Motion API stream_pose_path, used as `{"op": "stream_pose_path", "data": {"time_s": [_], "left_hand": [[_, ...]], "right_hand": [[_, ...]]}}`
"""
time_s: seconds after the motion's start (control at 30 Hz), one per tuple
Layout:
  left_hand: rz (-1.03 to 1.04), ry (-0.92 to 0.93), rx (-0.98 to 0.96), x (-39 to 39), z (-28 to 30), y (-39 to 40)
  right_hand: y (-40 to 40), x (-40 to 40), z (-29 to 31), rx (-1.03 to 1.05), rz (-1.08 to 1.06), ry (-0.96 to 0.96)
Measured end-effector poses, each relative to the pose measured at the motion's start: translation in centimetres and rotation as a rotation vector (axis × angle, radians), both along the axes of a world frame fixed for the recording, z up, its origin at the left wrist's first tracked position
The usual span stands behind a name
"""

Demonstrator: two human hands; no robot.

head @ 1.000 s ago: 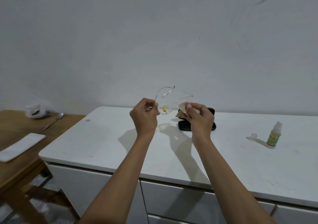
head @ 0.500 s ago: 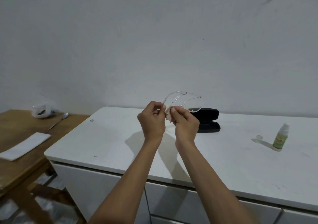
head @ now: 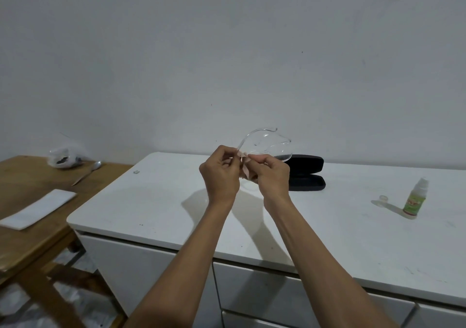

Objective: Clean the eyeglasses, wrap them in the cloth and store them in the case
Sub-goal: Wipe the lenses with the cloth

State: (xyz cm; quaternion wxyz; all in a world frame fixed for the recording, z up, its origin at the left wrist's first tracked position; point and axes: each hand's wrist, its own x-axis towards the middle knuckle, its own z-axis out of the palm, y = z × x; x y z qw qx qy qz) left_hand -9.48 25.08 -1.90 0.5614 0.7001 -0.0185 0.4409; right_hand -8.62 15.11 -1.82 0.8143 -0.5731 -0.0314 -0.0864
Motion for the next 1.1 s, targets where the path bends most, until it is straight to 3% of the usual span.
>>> {"op": "stream_pose_path", "data": {"time_s": [0.1, 0.23, 0.43, 0.6, 0.93, 1.1], "left_hand": [[0.005, 0.019, 0.026, 0.0, -0.1, 0.7], [-0.001, 0.007, 0.044, -0.1, -0.1, 0.5], [-0.015, -0.057, 0.069, -0.7, 0.3, -1.0], [-0.004, -0.085, 0.051, -0.8, 0.9, -1.4], [0.014, -0.035, 0.027, -0.6, 0.3, 0.5], [0.045, -0.035, 0.035, -0.4, 0.3, 0.9]], "right_hand": [[-0.7, 0.0, -0.1, -0.087, 0.036, -0.021], [0.2, 0.0, -0.7, -0.086, -0.179, 0.001], [2.7, -0.1, 0.4, 0.145, -0.407, 0.005], [2.6, 0.3, 1.0, 0.217, -0.297, -0.03], [-0.3, 0.2, 0.5, -0.085, 0.073, -0.082], [0.1, -0.4, 0.3, -0.108, -0.108, -0.077]]}}
